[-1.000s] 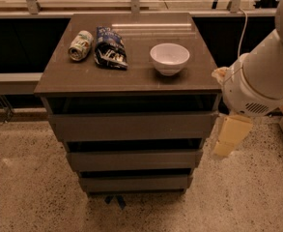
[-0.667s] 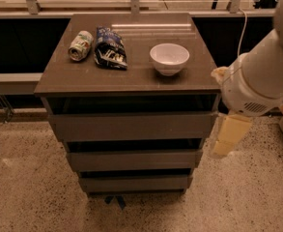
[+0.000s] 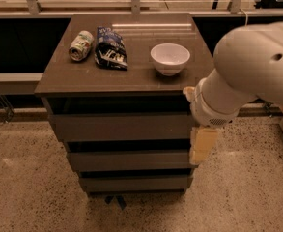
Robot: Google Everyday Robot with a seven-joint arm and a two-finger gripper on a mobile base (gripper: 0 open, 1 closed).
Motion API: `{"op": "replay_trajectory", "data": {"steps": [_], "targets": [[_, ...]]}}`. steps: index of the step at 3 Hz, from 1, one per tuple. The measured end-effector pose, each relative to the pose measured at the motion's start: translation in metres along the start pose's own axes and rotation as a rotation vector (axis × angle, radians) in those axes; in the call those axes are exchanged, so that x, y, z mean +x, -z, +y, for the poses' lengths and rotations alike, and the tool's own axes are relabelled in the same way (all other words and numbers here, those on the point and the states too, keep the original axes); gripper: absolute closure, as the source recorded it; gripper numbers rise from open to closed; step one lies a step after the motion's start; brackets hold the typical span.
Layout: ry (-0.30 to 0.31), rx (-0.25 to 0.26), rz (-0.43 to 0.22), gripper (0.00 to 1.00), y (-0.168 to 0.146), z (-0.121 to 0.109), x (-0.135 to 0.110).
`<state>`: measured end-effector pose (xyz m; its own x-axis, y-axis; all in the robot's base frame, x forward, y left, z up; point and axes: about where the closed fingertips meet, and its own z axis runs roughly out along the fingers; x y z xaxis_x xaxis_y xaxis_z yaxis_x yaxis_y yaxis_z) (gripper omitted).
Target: Open top drawer
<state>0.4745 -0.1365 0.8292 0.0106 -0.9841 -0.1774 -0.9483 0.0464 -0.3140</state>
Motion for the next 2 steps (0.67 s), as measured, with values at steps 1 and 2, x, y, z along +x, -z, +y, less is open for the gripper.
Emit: {"op": "replay_trajectory", "data": {"steps": [1, 2], "targets": [[0.050, 0.001, -0.011, 0.00, -0.051, 0.003, 0.004], [0.071, 0.017, -0.044, 0.00, -0.093, 0.001, 0.011]]}}
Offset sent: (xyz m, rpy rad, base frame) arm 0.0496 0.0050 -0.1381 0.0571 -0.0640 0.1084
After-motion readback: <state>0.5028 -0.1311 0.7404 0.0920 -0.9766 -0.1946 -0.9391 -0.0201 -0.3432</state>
